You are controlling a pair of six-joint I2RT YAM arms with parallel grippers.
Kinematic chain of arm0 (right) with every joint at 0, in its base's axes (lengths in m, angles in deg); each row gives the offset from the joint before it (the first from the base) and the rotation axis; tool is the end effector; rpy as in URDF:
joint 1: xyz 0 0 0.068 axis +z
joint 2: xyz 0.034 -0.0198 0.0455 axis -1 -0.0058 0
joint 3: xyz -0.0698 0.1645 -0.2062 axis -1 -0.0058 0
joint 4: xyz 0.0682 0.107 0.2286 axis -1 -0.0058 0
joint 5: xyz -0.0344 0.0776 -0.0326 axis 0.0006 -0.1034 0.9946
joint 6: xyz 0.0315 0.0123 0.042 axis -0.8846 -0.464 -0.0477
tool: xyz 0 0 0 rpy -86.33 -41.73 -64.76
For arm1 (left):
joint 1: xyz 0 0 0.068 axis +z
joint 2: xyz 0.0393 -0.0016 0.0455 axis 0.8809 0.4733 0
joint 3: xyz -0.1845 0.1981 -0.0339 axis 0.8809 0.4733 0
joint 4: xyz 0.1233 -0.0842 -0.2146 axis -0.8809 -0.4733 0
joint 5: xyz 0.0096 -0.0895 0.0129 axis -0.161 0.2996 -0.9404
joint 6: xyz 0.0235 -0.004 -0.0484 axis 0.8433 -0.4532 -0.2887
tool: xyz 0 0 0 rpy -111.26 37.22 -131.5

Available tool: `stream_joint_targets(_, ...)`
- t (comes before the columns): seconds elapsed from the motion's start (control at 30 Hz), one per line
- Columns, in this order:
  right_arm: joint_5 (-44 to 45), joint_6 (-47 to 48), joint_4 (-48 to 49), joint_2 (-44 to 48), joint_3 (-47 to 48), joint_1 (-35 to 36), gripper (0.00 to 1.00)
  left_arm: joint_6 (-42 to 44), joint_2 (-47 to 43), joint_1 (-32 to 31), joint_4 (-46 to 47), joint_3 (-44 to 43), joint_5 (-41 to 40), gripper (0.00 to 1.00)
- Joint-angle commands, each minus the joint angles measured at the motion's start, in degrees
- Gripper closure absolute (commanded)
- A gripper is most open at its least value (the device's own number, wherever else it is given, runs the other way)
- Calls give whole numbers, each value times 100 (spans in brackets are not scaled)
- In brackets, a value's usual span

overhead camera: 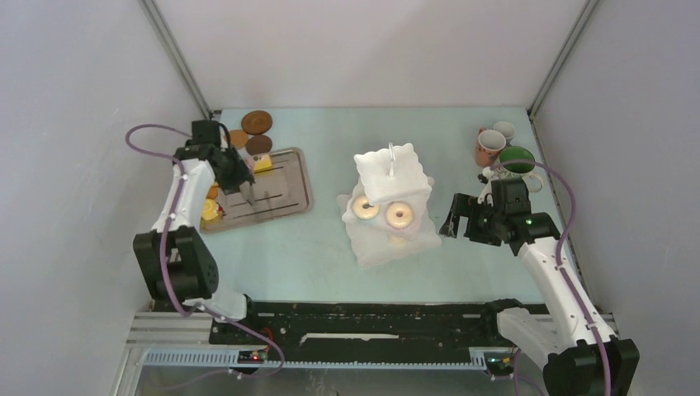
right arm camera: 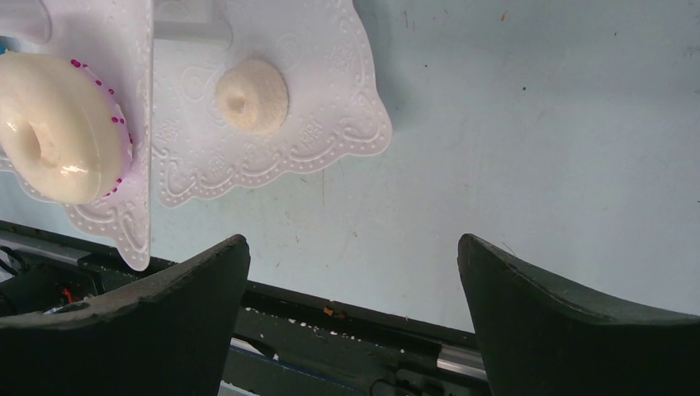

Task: Serve the afternoon tea
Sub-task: Pick up the desert from the tray.

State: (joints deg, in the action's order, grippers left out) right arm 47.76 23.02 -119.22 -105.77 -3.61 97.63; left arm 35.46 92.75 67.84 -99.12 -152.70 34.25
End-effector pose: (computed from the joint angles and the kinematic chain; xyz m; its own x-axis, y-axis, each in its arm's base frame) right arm 0.1773 0.0339 0.2646 -0.8539 0.2133 -0.4748 0.0113 0.9196 0.3928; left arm 0.3056 0.0311 0.2899 -0.7279 -0.5209 -0.4460 -0.4525 0.8535 -0.2585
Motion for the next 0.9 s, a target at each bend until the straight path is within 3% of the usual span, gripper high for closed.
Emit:
stream_joint_targets(0.0,-41,-13,120,-23,94,-28,1,228,514,622,16,-920,1092,55)
stream_joint_targets(0.13,-66,4,104,-75,95,-29,1,201,1010,979,-63,-1520,1591,56)
stream_joint_targets(0.37,-105,6,119,-246,94,-40,2,110,1676,1048,-161,-2011,2274,58)
stream_joint_targets(0.87,-158,26,113,-271,98,-76,2,231,2779,1175,-457,-2983,2428,58)
